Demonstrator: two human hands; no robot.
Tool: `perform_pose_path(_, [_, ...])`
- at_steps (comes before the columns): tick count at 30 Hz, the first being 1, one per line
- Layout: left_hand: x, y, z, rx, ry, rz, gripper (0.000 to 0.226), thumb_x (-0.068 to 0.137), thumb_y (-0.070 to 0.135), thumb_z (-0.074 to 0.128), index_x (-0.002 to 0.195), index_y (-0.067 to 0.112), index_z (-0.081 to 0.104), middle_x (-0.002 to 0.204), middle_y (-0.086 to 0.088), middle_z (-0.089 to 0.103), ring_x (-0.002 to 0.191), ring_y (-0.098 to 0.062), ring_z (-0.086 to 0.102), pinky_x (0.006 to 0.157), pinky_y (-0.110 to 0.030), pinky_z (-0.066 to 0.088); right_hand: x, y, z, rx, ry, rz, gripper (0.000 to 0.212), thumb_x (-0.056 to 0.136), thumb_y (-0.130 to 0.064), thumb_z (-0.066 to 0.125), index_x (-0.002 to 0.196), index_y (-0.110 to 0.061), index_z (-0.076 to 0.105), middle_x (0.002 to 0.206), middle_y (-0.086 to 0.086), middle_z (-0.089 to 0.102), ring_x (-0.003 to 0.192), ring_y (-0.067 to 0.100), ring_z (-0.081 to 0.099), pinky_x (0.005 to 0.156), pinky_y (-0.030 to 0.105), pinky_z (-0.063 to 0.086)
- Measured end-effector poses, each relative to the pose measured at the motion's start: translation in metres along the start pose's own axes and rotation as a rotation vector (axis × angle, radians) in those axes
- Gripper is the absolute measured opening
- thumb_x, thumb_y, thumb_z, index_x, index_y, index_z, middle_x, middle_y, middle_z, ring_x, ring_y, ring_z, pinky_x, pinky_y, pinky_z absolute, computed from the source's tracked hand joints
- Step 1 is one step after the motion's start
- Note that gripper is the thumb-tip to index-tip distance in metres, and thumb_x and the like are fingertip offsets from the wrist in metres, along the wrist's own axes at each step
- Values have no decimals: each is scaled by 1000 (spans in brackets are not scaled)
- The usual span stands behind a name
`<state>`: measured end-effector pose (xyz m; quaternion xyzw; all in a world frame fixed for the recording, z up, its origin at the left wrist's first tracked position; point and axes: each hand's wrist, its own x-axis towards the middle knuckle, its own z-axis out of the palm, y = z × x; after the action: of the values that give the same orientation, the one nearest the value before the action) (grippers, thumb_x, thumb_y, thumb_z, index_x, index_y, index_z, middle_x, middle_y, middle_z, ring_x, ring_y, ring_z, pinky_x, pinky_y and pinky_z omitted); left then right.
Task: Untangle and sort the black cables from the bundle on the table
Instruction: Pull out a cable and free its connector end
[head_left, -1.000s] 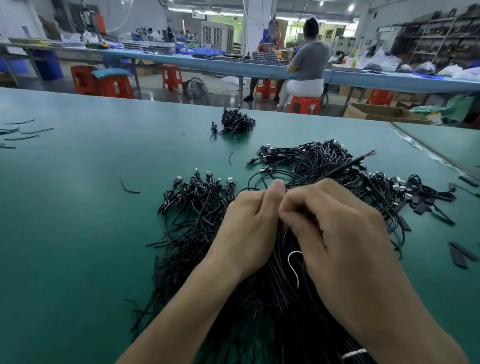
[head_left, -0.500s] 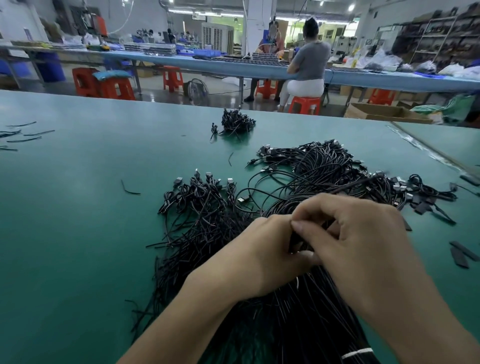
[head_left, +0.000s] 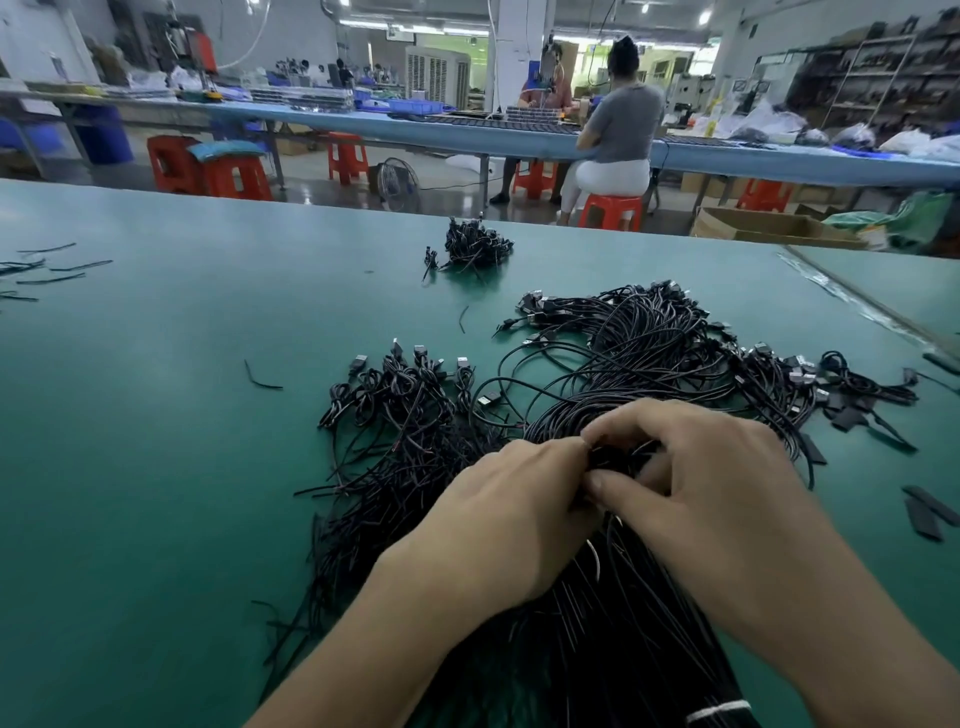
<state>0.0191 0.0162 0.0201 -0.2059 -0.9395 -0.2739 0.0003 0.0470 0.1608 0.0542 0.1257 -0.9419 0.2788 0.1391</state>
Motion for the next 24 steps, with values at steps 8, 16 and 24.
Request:
perform_pose_path(8, [-1, 0, 2, 113, 39, -22, 12, 98, 33, 47, 103, 22, 47, 84, 0, 57, 76, -33, 53, 66, -41, 44, -1, -3, 5, -34, 48, 41, 13, 75, -34, 80, 87, -37, 74, 89, -15, 59, 78, 13, 62, 77, 38, 53])
perform_pose_path(16, [-1, -2, 5, 123, 80, -65, 28, 97, 32, 46, 79, 25, 27, 70, 3, 40, 58, -22, 37, 52, -37, 24, 1, -7, 13, -35, 30, 76, 4, 84, -29, 71, 85, -33, 72, 91, -12, 58, 84, 19, 63, 79, 40, 51])
perform_pose_path(24, [13, 7, -6, -697, -188, -302, 19, 100, 18, 41, 98, 13, 60, 80, -11, 63, 69, -23, 61, 60, -42, 41, 8, 11, 9, 47, 101, -149, 15, 89, -15, 65, 83, -29, 65, 94, -15, 54, 88, -2, 52, 77, 10, 38])
